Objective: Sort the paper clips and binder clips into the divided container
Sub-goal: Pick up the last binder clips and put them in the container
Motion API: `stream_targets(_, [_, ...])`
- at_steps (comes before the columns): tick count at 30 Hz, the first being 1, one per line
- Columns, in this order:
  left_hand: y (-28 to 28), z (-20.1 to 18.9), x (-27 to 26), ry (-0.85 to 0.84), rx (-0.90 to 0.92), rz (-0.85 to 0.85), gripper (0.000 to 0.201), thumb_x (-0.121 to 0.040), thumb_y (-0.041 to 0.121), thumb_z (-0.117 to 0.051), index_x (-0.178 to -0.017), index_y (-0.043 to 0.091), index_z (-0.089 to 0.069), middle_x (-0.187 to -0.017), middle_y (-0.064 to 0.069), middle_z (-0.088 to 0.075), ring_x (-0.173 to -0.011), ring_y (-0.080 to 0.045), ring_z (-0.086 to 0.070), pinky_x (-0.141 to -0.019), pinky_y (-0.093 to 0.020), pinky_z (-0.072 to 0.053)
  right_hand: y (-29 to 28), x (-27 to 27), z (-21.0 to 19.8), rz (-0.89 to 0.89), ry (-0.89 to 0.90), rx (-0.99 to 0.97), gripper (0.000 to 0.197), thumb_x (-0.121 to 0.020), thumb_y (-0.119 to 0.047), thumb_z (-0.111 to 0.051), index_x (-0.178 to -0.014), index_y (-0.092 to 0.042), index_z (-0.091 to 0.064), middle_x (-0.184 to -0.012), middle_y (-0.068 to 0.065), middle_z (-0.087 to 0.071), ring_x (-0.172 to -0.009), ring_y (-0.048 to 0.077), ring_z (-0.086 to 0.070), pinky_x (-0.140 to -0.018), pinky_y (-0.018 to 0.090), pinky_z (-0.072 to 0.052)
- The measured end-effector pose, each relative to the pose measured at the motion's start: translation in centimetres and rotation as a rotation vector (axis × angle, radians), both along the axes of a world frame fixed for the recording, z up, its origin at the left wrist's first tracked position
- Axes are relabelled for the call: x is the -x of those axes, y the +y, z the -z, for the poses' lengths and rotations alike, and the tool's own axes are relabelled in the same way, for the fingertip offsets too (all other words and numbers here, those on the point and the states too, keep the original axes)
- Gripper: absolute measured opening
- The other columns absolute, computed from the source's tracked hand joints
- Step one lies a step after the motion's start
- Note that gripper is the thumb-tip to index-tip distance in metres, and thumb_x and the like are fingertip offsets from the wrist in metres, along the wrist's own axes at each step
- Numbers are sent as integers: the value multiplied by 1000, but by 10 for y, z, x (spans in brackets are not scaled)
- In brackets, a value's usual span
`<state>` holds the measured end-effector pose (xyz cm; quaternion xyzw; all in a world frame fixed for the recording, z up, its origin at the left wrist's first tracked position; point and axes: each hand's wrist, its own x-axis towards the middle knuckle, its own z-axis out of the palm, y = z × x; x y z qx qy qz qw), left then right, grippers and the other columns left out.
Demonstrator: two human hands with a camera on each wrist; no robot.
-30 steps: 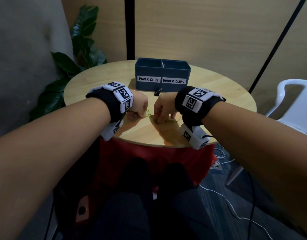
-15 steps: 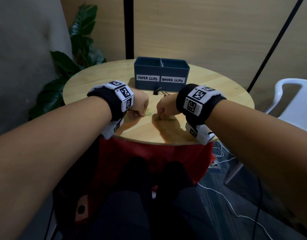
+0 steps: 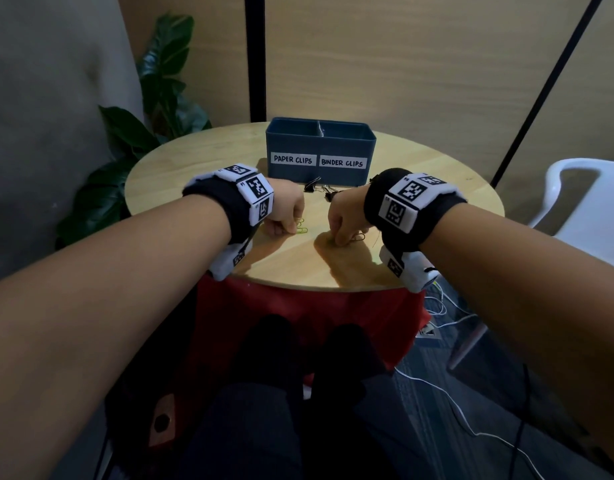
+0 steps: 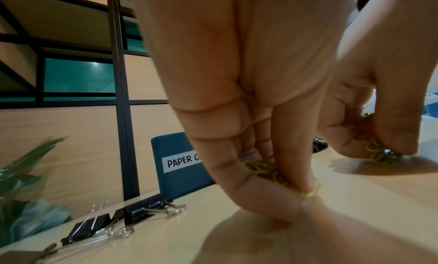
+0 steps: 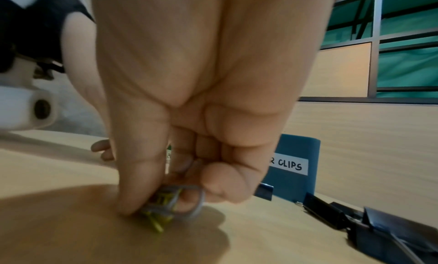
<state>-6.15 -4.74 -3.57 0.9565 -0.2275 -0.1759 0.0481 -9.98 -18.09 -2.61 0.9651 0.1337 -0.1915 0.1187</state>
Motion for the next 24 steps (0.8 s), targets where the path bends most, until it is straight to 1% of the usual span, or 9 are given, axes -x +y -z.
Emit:
stream_targets(3, [0, 0, -4, 0, 35, 0, 7, -89, 10, -63, -84, 8, -59, -64, -2, -61, -31, 1, -56, -50, -19, -54, 5, 3, 2, 7, -2, 73, 37, -92, -25, -53, -116, 1, -64, -59, -2, -45, -51, 8, -39, -47, 17, -30])
stream_targets(6, [1, -2, -7, 13, 52, -6, 15, -88, 9, -64, -75, 12, -56, -66, -3, -63, -48, -10, -61, -54, -20, -54, 7, 5, 1, 14, -4, 104, 37, -94, -23, -48, -118, 3, -62, -59, -1, -43, -51, 9, -38, -47, 16, -29])
stream_targets(9, [2, -4, -8, 14, 68, -19, 15, -88, 10, -65, -76, 14, -56, -67, -2, -63, -53, -11, -61, -51, -17, -52, 9, 4, 2, 21, 1, 100, 36, -94, -21, -47, -115, 4, -62, -59, 0, -44, -51, 10, -39, -48, 17, -30])
stream_targets(12, [4, -6, -11, -25, 87, -20, 7, -88, 12, -65, -84, 13, -59, -71, -1, -62, -55, -10, -59, -54, -16, -49, 11, -1, 3, 41, 2, 88, 35, -94, -21, -46, -113, 4, -62, -59, 1, -45, -51, 11, -39, -49, 18, -32])
stream_targets(14, [5, -7, -15, -18, 120, -32, 9, -87, 12, -65, -81, 15, -59, -78, -4, -65, -55, -9, -61, -55, -16, -51, 12, -4, 0, 44, -24, 83, 35, -94, -21, -45, -112, 4, -63, -61, 1, -46, -52, 12, -41, -50, 19, -32])
stream_targets(16, [7, -12, -21, -7, 176, -53, 12, -87, 11, -66, -79, 15, -59, -81, -7, -66, -56, -11, -62, -55, -18, -53, 12, -9, -9, 72, -66, 43, 33, -93, -21, -46, -109, 1, -64, -69, 4, -53, -59, 17, -47, -53, 22, -36])
stream_targets(19, [12, -31, -35, -50, 291, -96, 6, -87, 8, -66, -82, 10, -61, -71, -5, -65, -49, -7, -62, -42, -13, -52, 12, -26, -36, 107, -189, -59, 21, -93, -20, -47, -98, -4, -59, -89, 11, -53, -80, 23, -48, -68, 30, -39])
stream_targets(21, [15, -49, -50, -83, 375, -120, 5, -86, 6, -66, -83, 7, -63, -68, -6, -64, -42, -3, -61, -44, -13, -53, 12, -44, -57, 122, -287, -135, 27, -94, -19, -47, -106, 1, -61, -95, 17, -54, -83, 22, -46, -73, 31, -40])
stream_targets(24, [17, -71, -76, -80, 517, -189, 16, -86, 2, -65, -71, 6, -59, -66, -9, -61, -44, -9, -62, -47, -17, -55, 12, -80, -81, 173, -380, -221, 35, -93, -17, -49, -120, 3, -59, -99, 18, -56, -85, 22, -45, -72, 30, -37])
